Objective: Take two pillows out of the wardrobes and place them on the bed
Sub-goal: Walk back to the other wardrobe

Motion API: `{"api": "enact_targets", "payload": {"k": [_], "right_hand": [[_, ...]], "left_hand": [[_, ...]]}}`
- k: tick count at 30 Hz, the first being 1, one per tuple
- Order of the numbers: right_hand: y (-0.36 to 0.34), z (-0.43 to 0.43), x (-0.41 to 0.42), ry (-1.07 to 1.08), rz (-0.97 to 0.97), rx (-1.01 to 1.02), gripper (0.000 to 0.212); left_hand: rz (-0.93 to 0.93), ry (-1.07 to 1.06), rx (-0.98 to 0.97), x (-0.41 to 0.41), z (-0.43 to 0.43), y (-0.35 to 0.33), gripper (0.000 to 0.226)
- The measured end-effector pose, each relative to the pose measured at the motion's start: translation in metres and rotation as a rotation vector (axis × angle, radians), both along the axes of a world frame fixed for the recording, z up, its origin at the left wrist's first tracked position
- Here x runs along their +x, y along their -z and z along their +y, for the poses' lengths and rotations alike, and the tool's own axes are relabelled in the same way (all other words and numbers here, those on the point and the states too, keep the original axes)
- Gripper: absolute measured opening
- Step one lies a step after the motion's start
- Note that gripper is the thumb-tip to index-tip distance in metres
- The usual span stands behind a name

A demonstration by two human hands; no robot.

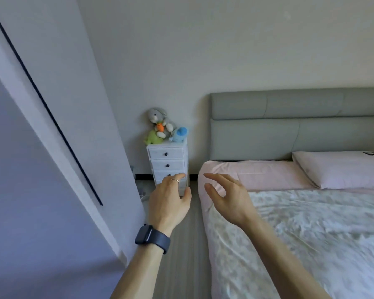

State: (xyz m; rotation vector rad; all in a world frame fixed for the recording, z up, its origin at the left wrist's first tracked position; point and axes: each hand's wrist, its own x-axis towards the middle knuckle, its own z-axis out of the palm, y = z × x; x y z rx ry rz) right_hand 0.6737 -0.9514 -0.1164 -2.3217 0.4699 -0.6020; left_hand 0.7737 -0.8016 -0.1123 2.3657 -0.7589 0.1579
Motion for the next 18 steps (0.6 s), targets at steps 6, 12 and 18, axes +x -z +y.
{"api": "enact_targets", "payload": {"k": [6, 12, 18], "right_hand": [[0.016, -0.026, 0.127, -0.200, 0.023, -0.005, 0.034], [0.011, -0.029, 0.257, -0.526, 0.014, -0.041, 0.034], [-0.003, 0.008, 0.355, -0.831, -0.030, -0.045, 0.033]], "left_hand": [[0.046, -0.220, -0.024, 0.074, -0.016, 0.022, 0.044], [0.105, -0.555, -0.127, 0.156, -0.002, 0.026, 0.042], [0.021, -0.877, -0.185, 0.207, 0.055, 0.001, 0.042]]}}
